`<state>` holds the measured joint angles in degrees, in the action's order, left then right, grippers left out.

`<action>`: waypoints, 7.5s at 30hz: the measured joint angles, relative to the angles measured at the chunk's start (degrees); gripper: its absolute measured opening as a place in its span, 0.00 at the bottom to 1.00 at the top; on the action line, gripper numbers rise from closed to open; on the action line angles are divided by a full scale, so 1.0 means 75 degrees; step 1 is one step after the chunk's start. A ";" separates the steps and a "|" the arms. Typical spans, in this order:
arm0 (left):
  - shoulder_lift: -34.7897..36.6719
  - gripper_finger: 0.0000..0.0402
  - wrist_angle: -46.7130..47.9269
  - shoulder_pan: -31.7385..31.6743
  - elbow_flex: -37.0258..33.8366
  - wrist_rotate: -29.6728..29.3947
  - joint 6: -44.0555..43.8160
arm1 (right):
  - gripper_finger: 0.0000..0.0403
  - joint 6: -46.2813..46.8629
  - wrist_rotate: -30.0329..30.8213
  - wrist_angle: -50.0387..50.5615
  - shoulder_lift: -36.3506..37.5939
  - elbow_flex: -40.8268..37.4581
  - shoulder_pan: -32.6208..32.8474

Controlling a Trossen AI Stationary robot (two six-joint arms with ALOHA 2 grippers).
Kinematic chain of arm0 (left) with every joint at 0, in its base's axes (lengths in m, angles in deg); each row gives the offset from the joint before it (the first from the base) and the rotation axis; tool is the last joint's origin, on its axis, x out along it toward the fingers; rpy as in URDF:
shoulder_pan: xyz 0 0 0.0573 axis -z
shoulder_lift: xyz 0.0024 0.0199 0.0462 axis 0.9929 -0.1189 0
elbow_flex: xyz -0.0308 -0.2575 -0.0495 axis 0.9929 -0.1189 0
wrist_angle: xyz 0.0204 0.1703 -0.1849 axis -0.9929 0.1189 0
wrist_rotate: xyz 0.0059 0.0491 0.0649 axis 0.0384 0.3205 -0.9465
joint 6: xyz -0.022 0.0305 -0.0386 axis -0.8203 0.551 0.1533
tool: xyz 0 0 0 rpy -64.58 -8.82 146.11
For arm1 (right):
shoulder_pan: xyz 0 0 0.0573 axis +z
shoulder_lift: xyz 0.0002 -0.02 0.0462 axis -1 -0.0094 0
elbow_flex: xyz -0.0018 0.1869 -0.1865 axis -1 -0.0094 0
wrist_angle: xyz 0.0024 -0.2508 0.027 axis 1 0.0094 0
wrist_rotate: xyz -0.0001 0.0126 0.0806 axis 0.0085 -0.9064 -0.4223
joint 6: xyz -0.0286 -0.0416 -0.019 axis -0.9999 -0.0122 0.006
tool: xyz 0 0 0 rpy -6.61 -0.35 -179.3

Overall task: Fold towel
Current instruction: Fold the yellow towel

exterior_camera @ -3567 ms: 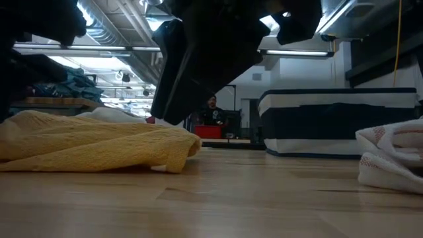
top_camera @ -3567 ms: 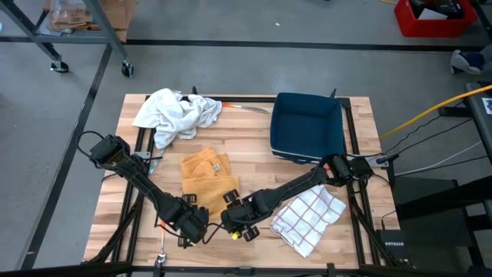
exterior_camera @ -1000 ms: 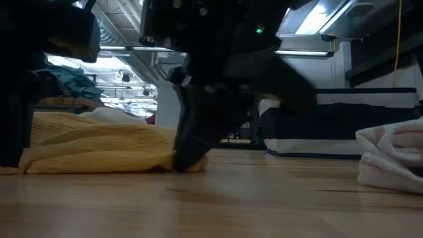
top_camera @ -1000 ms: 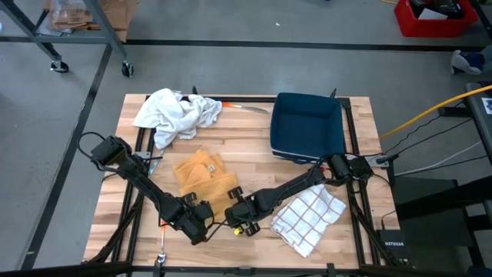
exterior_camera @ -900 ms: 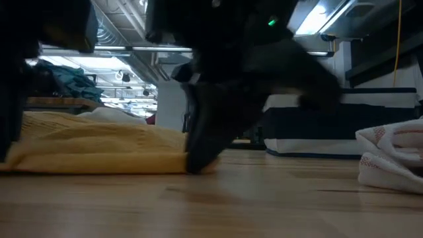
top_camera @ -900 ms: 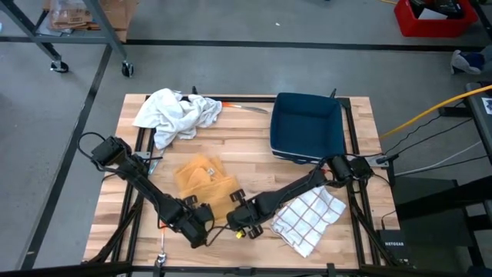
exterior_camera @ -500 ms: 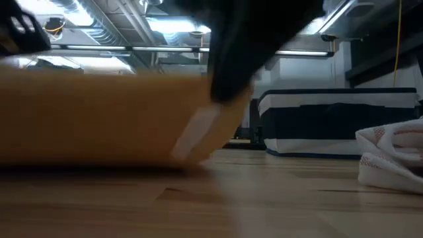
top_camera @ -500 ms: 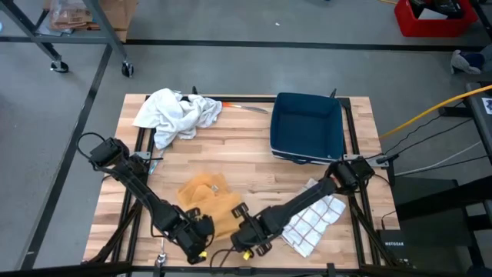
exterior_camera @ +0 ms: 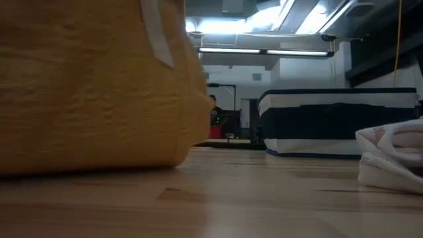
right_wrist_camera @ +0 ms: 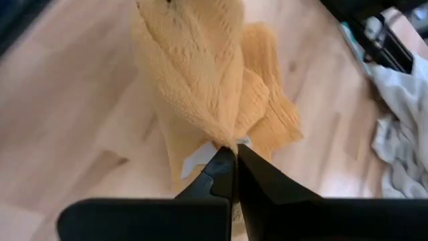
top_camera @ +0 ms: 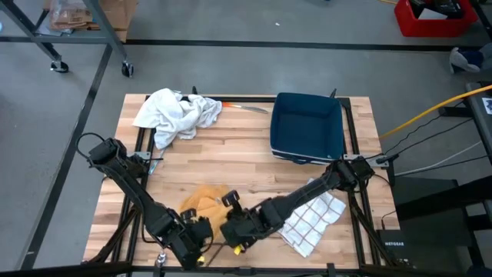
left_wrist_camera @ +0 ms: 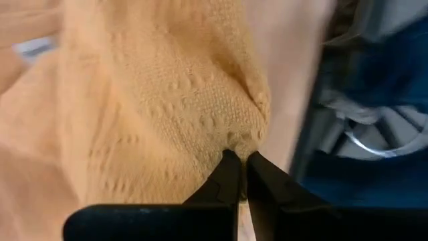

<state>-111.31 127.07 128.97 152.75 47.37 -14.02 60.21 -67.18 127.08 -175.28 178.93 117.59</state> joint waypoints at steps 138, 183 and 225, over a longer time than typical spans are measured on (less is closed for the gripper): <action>0.0008 0.22 0.3183 -0.0041 -0.0458 -0.0607 -0.3399 | 0.42 -0.0061 -0.3087 -0.1041 -0.1209 0.0311 -0.1506; -0.1487 0.22 0.0069 0.0157 -0.0098 -0.1317 -0.2546 | 0.42 0.1148 -0.3405 -0.1805 -0.1204 -0.1043 -0.1047; -0.1798 0.22 0.1944 0.0880 -0.0125 -0.1382 -0.3549 | 0.42 0.1660 -0.2471 -0.1148 -0.1470 -0.0204 -0.0902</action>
<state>-124.80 141.65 135.57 151.82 37.00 -40.64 72.66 -85.71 118.47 -186.31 177.40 110.83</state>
